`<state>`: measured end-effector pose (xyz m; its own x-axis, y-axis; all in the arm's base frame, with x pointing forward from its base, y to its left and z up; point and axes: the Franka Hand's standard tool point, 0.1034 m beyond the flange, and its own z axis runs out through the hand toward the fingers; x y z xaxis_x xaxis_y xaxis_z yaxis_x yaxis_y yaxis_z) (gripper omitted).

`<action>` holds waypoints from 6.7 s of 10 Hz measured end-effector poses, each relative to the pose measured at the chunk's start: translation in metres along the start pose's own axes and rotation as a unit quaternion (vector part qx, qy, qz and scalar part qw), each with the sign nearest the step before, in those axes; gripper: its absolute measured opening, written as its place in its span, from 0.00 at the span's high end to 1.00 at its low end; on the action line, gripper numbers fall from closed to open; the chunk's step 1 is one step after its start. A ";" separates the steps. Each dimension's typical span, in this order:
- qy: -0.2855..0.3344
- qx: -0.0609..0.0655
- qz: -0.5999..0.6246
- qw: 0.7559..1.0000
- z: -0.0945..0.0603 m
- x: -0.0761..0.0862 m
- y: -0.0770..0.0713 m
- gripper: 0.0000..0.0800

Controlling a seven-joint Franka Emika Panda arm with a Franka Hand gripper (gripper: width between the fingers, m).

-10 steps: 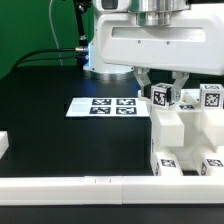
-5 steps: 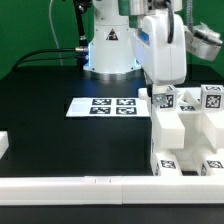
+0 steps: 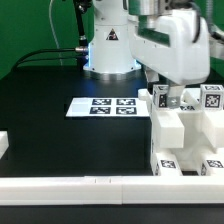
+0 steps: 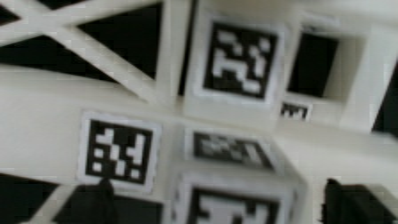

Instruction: Assemble chair

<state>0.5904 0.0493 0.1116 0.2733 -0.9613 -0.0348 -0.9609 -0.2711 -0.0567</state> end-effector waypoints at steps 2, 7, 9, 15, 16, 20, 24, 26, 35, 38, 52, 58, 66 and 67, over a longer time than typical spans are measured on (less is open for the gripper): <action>0.006 -0.008 -0.156 0.988 0.001 -0.008 -0.001 0.19; 0.010 -0.008 -0.364 0.931 -0.004 -0.008 -0.001 0.19; 0.026 -0.001 -0.441 0.897 0.002 -0.009 0.005 0.19; 0.028 -0.002 -0.339 0.940 0.003 0.002 0.009 0.65; 0.028 -0.001 -0.322 0.946 0.003 0.001 0.009 0.65; 0.040 0.016 -0.358 0.933 0.004 0.022 0.006 0.64; 0.017 -0.006 -0.457 0.889 0.004 0.046 0.004 0.64; 0.018 -0.006 -0.498 0.867 0.004 0.059 0.002 0.64; 0.006 -0.002 -0.562 0.827 0.000 0.058 0.027 0.64; 0.009 -0.006 -0.558 0.830 0.000 0.057 0.026 0.64; -0.090 -0.034 -0.487 0.868 0.009 0.077 0.045 0.64; -0.075 -0.035 -0.470 0.879 0.021 0.100 0.036 0.64; -0.077 -0.018 -0.503 0.861 -0.026 0.086 0.039 0.19; -0.078 -0.010 -0.523 0.849 -0.035 0.082 0.042 0.19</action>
Offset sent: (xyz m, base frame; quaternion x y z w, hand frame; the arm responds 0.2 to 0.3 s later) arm 0.0000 0.0000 0.0000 0.0000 0.0000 -0.1296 0.9916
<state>0.5707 -0.0428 0.1409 0.9783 -0.1772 -0.1072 -0.1896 -0.9745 -0.1199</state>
